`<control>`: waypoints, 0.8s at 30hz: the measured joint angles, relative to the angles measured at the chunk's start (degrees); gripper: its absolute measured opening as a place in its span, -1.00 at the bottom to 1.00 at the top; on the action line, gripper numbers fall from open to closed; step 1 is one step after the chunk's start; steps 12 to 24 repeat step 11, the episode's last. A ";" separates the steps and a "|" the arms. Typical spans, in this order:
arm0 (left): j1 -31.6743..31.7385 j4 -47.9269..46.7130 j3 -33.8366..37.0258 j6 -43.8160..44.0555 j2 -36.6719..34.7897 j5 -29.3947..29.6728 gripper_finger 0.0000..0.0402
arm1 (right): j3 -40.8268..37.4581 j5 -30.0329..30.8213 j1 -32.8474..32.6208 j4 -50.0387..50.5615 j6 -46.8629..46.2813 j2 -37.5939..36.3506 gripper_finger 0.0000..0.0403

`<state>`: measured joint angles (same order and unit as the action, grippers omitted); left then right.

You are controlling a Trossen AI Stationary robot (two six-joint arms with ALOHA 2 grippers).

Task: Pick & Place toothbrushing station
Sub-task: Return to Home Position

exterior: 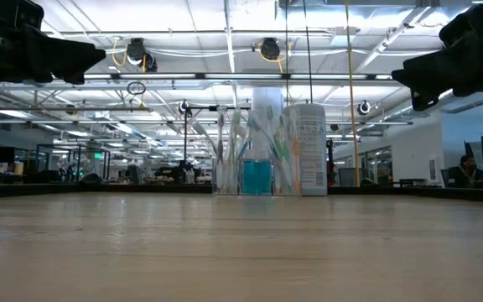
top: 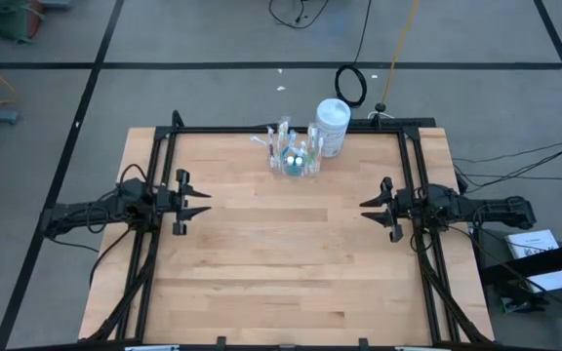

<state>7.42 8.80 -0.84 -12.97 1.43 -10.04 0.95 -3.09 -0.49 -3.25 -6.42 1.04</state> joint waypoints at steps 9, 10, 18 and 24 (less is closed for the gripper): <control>0.00 0.02 0.00 0.12 0.00 0.00 -0.28 | -0.07 0.00 0.00 0.02 0.00 0.00 -0.43; 0.00 0.01 0.00 0.22 0.00 0.01 -0.28 | -0.09 0.00 0.00 0.02 0.00 0.00 -0.43; 0.00 0.02 0.00 0.21 0.00 0.01 -0.28 | -0.09 0.00 0.00 0.02 0.00 0.00 -0.43; 0.00 0.02 0.00 0.21 0.00 0.01 -0.28 | -0.09 0.00 0.00 0.02 0.00 0.00 -0.43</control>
